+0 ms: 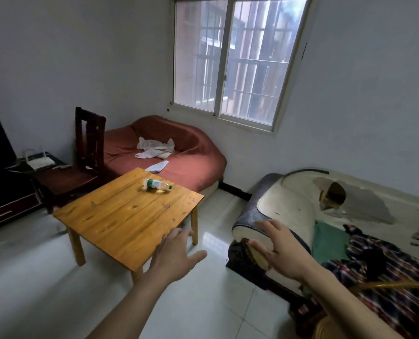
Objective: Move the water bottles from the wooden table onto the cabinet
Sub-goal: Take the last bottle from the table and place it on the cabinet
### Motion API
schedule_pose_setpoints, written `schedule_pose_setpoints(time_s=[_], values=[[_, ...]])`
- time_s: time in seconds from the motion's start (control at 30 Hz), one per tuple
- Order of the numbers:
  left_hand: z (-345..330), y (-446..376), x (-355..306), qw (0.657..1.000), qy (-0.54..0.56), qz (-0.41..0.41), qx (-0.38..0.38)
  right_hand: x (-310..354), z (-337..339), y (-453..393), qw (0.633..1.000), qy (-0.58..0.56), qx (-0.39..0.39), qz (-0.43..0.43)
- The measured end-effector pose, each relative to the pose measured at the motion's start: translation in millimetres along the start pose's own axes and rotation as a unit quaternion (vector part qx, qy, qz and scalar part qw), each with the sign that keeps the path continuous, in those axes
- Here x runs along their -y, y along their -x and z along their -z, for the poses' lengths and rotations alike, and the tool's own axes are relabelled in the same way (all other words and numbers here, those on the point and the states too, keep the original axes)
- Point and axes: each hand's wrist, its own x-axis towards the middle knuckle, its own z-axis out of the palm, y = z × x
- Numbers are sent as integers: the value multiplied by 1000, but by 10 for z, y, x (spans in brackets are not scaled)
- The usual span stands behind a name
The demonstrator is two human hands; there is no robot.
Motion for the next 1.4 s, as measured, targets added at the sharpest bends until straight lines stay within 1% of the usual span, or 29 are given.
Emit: schedule_pose_setpoints(time_s=[0.13, 0.33, 0.47, 0.57, 0.8, 1.0, 1.1, 1.3, 1.4], values=[[16, -652, 176, 1000, 5, -9, 2, -92, -82, -568, 1000, -11, -17, -24], [-68, -1636, 316, 1000, -13, -19, 15, -336, -216, -1433, 999, -17, 0, -51], [-125, -2444, 313, 999, -38, -13, -8, -643, -307, -2172, 998, -34, -5, -49], [-156, -3001, 235, 999, -51, -5, -6, -867, -355, -2726, 998, -50, 1, -42], [-122, -4156, 161, 997, -72, -2, -31, -1155, -152, -4026, 999, -42, 12, -19], [-209, -4946, 363, 997, -72, 27, -17, -1301, -276, -4971, 998, -42, 45, -9], [-232, -5412, 556, 998, -63, 27, -16, -1333, -387, -5487, 998, -29, 49, -7], [-193, -6351, 905, 999, -20, 43, 0, -1198, -463, -6459, 998, -1, 68, -12], [-111, -6819, 1066, 999, -12, 48, -11, -1124, -479, -6979, 998, 16, 58, 0]])
